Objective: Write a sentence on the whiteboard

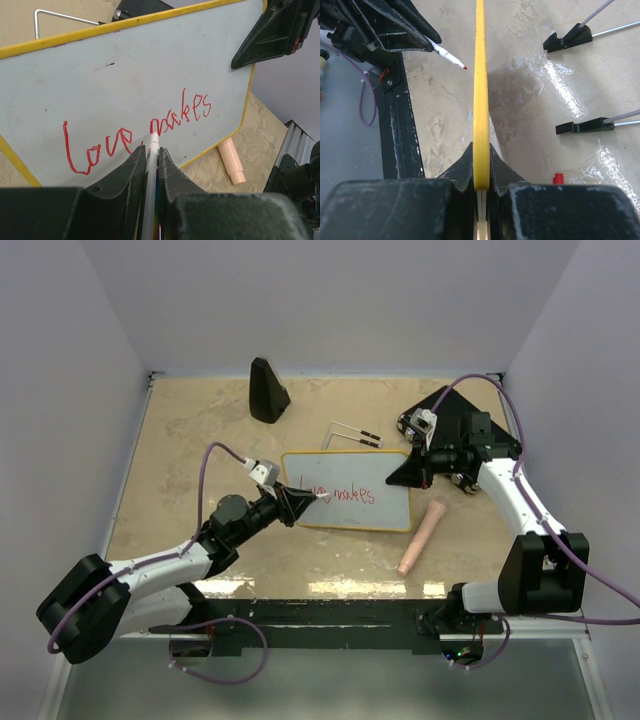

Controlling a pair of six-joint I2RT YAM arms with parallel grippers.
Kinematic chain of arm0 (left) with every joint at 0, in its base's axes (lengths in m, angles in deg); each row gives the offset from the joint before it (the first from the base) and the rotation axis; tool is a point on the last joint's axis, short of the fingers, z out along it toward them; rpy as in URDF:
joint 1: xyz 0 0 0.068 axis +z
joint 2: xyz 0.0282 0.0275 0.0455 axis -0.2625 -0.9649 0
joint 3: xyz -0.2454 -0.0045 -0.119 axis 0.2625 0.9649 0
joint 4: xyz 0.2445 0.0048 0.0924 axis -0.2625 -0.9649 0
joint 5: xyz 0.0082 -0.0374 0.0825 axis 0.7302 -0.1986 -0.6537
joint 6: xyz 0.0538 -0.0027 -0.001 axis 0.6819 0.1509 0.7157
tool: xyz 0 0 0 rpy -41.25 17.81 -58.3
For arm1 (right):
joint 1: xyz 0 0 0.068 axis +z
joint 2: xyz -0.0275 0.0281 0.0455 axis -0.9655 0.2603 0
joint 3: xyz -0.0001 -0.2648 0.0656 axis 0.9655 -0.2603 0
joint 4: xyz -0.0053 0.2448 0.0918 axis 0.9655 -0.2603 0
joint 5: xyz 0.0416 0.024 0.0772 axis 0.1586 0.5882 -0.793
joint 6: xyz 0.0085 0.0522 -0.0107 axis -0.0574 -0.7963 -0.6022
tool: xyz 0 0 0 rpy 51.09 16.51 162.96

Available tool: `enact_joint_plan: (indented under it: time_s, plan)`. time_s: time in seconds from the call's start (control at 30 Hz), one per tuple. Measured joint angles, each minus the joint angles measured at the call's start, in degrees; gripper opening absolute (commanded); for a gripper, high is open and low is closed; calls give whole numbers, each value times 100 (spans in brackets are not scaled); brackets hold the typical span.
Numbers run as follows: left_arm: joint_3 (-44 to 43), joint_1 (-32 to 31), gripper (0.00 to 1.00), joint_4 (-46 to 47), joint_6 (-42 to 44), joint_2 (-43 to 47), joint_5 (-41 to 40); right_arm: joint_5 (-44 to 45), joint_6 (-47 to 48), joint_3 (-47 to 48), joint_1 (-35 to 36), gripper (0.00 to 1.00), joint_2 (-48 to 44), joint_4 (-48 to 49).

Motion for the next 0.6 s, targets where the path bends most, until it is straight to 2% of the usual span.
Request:
enact_joint_plan:
  time_s: [0.6]
  plan:
    - [-55,-2,0,146,7,-181,7,13,-22,0,4,0,-15,35]
